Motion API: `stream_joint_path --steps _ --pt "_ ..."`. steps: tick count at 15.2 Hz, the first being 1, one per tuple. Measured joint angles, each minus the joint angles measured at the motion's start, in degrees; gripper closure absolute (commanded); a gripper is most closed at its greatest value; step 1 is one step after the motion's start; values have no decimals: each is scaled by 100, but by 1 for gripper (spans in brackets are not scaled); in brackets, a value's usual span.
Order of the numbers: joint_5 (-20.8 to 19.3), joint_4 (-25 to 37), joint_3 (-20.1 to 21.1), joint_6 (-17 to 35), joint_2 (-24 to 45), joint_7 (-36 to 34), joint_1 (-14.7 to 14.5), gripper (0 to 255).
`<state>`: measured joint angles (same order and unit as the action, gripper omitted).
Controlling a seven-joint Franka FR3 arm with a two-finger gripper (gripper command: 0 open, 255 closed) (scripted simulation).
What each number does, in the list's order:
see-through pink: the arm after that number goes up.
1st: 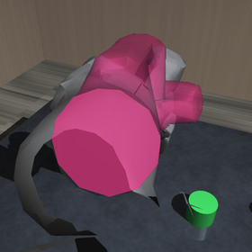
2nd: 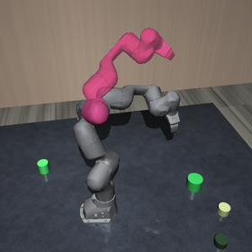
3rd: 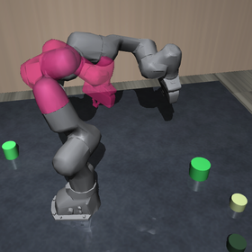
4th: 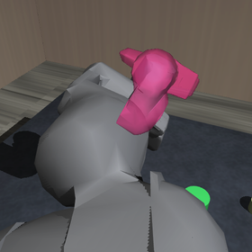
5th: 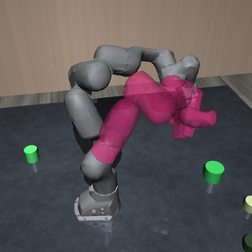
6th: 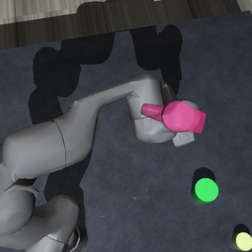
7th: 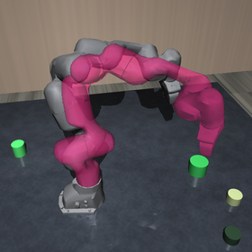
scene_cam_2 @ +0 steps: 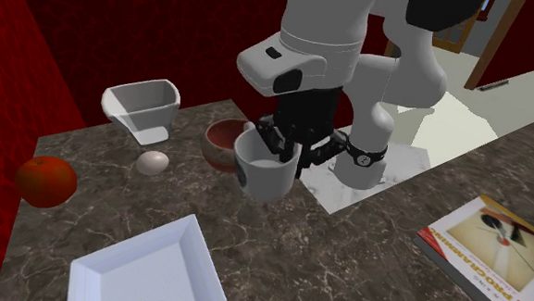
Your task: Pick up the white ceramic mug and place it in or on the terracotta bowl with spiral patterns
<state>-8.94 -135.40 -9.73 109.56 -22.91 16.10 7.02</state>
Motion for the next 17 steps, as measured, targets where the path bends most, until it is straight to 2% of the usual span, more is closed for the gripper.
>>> stream_joint_path --steps 7,17 --pt "7 384 1 -484 -106 77 11 255" --pt "-643 -227 -794 -735 -1138 1162 635 255"
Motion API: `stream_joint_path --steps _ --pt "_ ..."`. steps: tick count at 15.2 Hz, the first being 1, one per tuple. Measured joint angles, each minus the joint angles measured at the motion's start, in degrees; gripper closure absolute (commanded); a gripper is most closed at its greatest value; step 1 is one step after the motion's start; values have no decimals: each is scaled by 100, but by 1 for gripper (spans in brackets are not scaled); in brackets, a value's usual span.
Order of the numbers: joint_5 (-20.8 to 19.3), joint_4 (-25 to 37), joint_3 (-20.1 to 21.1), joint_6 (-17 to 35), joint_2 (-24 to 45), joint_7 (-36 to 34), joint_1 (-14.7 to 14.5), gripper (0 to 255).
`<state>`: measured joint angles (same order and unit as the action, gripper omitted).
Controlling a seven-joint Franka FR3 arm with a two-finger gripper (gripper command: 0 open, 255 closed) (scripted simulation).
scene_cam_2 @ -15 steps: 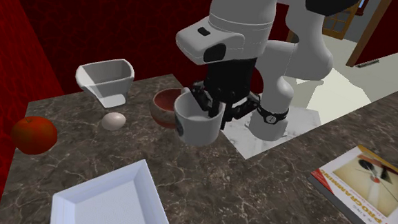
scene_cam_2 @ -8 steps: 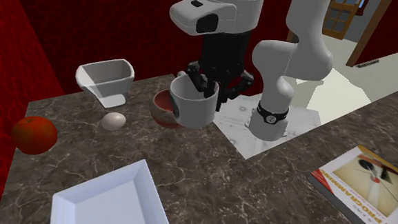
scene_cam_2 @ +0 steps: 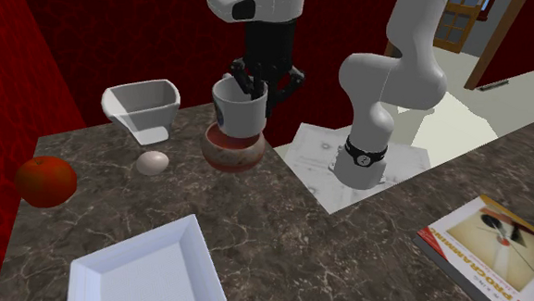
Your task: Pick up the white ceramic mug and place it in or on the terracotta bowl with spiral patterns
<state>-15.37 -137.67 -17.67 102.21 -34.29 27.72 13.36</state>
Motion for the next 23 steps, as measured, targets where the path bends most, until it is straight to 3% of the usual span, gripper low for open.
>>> stream_joint_path --steps 8,23 --pt "-592 -104 -762 -117 -435 975 507 255" --pt "-897 -1022 -1139 991 -258 930 613 255"
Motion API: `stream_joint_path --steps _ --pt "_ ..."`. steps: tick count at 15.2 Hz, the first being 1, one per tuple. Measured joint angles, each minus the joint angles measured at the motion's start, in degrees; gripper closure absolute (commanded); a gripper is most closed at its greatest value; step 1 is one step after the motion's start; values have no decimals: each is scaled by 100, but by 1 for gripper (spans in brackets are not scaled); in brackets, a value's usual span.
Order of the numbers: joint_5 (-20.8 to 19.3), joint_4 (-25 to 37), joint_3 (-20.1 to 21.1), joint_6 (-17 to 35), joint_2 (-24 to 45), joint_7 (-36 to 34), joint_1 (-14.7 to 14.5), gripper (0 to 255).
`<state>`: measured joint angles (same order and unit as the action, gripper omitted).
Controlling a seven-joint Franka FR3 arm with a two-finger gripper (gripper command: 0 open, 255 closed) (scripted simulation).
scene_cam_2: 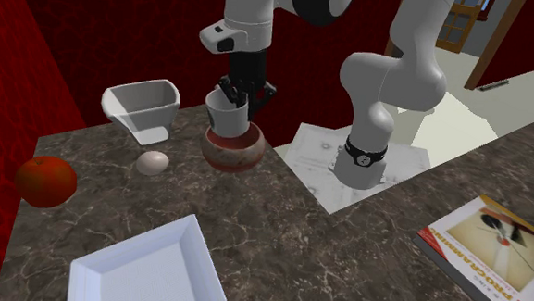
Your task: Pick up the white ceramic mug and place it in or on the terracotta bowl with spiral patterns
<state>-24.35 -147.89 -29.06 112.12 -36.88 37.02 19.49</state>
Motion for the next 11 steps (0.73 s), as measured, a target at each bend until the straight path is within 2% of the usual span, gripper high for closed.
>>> stream_joint_path --steps 6,7,11 --pt "-15 -21 -13 50 9 -3 4 255" --pt "-15 -20 -14 51 10 -2 4 0" --pt "-14 -26 -17 46 12 1 4 0"
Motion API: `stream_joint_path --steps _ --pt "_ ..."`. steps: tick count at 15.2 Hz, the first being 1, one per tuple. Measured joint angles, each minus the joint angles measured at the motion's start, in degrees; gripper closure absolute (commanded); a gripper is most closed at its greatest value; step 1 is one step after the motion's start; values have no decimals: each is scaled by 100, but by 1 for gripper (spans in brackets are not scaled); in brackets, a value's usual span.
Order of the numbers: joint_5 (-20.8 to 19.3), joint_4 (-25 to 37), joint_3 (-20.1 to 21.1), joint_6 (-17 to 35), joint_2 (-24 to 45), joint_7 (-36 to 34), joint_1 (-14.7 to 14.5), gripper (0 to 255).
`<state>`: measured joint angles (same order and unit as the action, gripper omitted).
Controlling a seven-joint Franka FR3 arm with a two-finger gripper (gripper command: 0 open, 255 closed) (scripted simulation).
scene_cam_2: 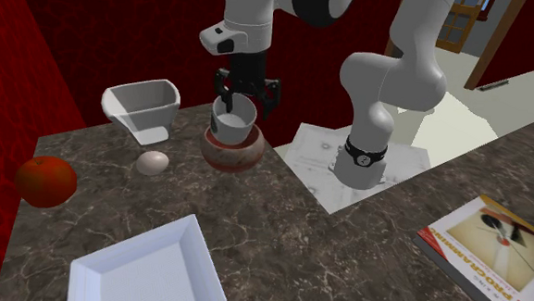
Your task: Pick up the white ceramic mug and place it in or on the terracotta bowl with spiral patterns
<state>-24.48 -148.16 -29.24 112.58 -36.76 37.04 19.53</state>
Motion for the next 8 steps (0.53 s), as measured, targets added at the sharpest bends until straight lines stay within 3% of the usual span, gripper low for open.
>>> stream_joint_path --steps 3,8 --pt "27 69 29 -84 -15 4 -12 0" --pt "190 546 236 -697 -146 32 -68 0"
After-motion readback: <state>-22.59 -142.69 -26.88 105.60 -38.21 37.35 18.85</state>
